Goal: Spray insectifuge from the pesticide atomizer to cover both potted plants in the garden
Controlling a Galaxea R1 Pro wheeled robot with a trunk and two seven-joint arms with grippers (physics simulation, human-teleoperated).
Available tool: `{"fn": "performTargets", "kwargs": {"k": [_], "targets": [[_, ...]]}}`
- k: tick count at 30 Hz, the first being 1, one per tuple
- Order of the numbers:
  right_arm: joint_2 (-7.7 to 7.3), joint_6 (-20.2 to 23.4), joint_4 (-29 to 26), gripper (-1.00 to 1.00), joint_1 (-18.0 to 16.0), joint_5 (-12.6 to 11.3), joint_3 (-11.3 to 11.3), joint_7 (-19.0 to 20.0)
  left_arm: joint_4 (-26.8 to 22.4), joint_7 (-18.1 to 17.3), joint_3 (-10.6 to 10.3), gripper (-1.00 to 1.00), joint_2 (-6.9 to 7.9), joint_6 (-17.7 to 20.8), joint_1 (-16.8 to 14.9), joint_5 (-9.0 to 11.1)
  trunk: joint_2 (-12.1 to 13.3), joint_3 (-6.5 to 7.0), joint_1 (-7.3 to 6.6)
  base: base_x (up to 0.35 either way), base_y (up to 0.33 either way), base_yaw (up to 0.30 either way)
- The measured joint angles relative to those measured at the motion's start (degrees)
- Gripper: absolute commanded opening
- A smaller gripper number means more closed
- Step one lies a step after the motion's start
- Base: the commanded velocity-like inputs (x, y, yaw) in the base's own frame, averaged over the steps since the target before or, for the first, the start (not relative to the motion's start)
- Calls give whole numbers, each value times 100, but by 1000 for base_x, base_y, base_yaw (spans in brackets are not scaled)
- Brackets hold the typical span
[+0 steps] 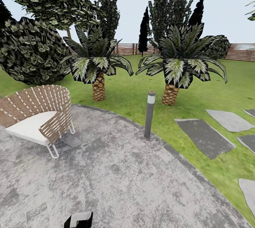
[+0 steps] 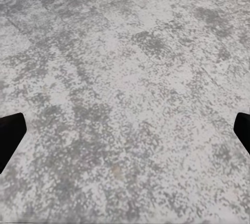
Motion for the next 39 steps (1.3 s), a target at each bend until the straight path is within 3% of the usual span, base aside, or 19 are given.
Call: {"fn": "performTargets", "kwargs": {"k": [39], "targets": [[0, -1, 2, 100, 0, -4, -4, -23, 0, -2, 0, 100, 0, 0, 0, 0, 0, 0, 0, 0, 0, 257]]}}
